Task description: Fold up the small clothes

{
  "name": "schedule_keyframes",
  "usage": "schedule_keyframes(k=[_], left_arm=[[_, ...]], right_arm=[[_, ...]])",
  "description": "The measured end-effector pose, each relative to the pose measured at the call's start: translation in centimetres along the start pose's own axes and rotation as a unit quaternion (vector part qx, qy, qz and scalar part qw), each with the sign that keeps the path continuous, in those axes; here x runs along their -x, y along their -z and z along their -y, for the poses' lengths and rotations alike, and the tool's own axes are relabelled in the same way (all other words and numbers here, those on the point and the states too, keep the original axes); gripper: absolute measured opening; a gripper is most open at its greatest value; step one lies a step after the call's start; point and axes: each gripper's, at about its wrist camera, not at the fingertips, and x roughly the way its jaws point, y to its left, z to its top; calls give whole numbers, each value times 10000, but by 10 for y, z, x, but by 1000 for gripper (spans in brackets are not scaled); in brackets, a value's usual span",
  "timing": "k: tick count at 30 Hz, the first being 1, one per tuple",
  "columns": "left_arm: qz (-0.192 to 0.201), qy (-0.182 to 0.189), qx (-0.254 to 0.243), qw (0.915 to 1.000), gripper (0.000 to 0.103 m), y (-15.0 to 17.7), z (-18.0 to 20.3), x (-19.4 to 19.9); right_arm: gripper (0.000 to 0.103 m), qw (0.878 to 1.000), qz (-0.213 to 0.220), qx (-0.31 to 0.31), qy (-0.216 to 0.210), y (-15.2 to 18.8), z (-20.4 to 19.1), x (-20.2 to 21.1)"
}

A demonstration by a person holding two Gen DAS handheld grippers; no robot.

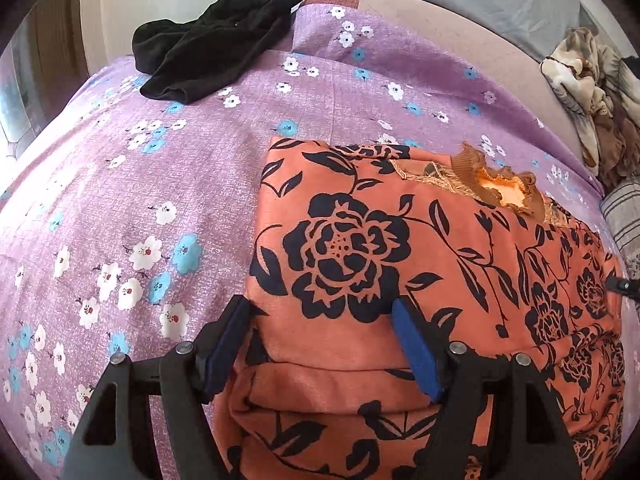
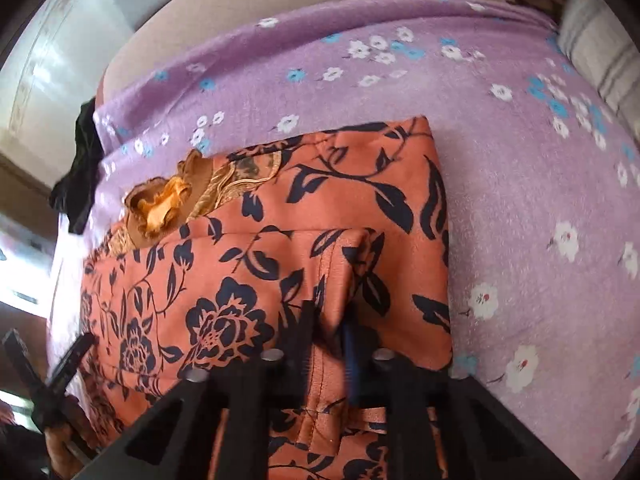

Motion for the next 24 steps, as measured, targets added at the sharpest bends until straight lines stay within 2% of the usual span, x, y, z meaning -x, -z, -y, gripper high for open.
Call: schedule_keyframes(k=[3,5,7,8,10,11,13,14,15,16,17,19,21,22,23,24], left_arm=[[30,-42,-72,10000,74,2,2,-1],[32,-38,-64,10000,74,1,3,0],[-18,-37,-33,10000,74,0,3,2],[-22,-15,13,10000,74,-1,3,4],[74,67,49,9999,74,-6,3,12],[163,84,26,9998,74,-8,3,17],[282,91,-68,9995,74,-12,7,22],[293,123,-109,9994,74,-13,9,22],[285,146,-143,9994,74,-14,11,21],[260,122,-177,9994,74,-14,13,19],[230,100,-212,9995,74,-13,15,17],[180,69,-227,9996,74,-10,16,12],[106,10,-239,9997,74,-7,16,6],[64,-35,-260,9996,74,-6,16,3],[54,-100,-302,9995,74,-5,15,1],[80,-154,-353,9992,74,-4,15,0]], right_arm=[[8,9920,707,788,686,-8,-25,37],[8,9819,1202,989,1075,-8,-34,54],[10,9716,1509,1047,1493,-4,-30,51],[16,9763,1325,927,1436,-6,-20,39],[18,9938,530,172,965,-9,15,9],[18,9948,546,-167,846,-5,29,9],[22,9944,789,-433,560,3,40,23],[36,9948,833,-518,269,4,43,30],[69,9948,848,-572,-32,4,44,35],[80,9942,849,-608,-258,1,43,38],[81,9931,914,-603,-407,-3,42,41],[81,9934,937,-457,-477,-11,34,39],[76,9967,639,-344,-377,-20,26,19],[66,9985,377,-310,-252,-21,20,1],[29,9995,227,-208,-72,-19,14,-14],[19,9997,185,11,147,-20,8,-17]])
